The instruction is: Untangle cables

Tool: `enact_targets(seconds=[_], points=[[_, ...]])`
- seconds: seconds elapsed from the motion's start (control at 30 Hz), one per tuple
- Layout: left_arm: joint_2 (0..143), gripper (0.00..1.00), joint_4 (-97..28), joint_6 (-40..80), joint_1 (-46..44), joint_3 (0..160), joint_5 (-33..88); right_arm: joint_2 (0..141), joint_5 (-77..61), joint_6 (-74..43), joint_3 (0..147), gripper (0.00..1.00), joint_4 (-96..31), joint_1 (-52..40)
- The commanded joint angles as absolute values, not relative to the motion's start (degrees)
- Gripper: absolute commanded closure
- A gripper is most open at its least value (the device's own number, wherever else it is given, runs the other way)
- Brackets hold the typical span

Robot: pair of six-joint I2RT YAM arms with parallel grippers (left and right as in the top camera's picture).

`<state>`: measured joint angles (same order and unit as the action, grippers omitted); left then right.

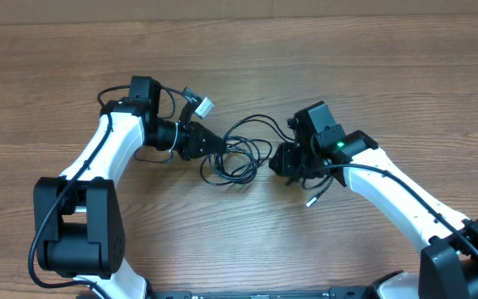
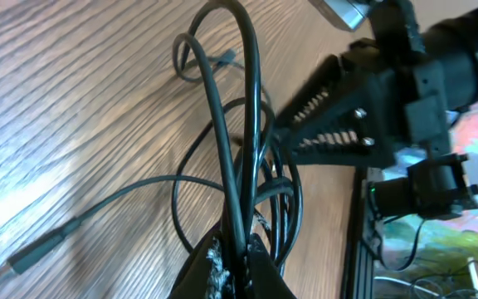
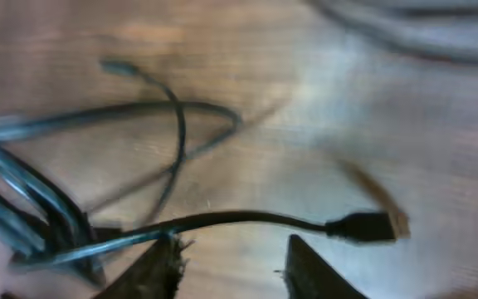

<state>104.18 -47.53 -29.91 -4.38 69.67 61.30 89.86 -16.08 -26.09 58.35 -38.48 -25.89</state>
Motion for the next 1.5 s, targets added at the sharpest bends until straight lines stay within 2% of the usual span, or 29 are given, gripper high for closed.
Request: enact_targets(seconds=[0.0,0.3,0.47,0.7,0.97,1.33,1.47], points=[[104.2,0.96,-47.5,-29.1,-4.1,69.5,66.3,90.0,-12.9,-25.3,57.7,0.52,-33.9,-25.4],[104.2,0.96,-47.1,-28.1,-3.8,69.5,66.9,90.5,-11.1,-25.2,57.4,0.4,-30.1,-24.9],[104.2,0.96,-47.2,-27.9,-1.8,69.5,67.0,90.5,-18.3,-19.9,57.4,0.34,-30.5,-23.6],[104.2,0.95,-47.1,-25.3,2.9,69.5,71.6,90.5,-22.0,-20.1,57.4,0.34,-29.5,-19.8],[104.2,0.93,-47.1,-25.3,2.9,69.5,72.1,90.5,-21.9,-20.1,57.4,0.34,-22.5,-17.9],[104.2,0.92,-46.7,-25.7,2.9,69.5,80.6,93.2,-21.8,-20.1,57.4,0.33,-19.9,-18.0],[104.2,0.92,-46.4,-25.7,2.9,69.5,79.9,94.8,-30.4,-19.1,57.4,0.34,-19.9,-18.0]])
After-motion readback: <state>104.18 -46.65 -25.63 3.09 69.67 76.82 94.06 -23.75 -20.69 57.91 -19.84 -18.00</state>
